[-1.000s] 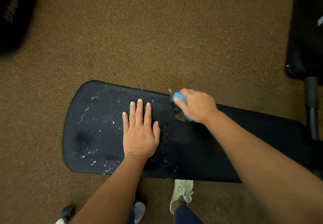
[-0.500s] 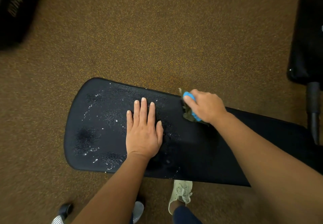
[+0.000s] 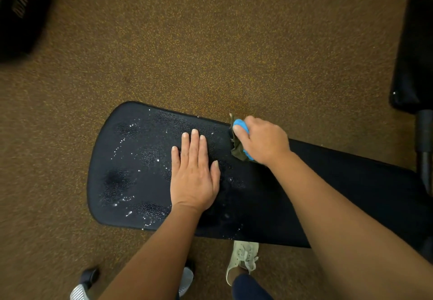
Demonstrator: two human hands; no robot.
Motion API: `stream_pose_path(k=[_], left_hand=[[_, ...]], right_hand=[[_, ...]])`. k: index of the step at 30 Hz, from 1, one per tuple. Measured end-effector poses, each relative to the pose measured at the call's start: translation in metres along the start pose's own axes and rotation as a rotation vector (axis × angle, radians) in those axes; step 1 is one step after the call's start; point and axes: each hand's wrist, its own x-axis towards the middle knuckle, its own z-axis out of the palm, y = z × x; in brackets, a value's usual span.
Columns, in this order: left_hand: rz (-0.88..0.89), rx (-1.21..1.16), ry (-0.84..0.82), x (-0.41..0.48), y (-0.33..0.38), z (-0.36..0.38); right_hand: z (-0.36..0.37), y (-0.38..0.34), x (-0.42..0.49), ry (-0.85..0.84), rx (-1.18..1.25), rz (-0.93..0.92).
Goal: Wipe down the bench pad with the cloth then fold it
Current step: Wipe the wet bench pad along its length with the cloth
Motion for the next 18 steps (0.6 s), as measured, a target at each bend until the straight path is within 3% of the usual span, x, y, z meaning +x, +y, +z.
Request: stream_pose_path(k=[3,9,15,18], left_hand=[[-0.003,0.002,0.004,0.0,0.0,0.0],[-0.001,0.006,0.002,0.0,0.0,0.001],[0.002,-0.02,0.026,0.0,-0.001,0.001],[0.01,-0.107,0.077,0.0,-0.004,0.003]], right_hand=[[0.0,-0.019,0.016,-0.056,-0.001,0.066],[0.001,-0.037,0.013,-0.05,0.041,-0.172],[0.002,-0.004,-0.005,-0.042,-0.07,0.091],[0.014,-0.042,-0.001,-0.006,-0.017,0.014]])
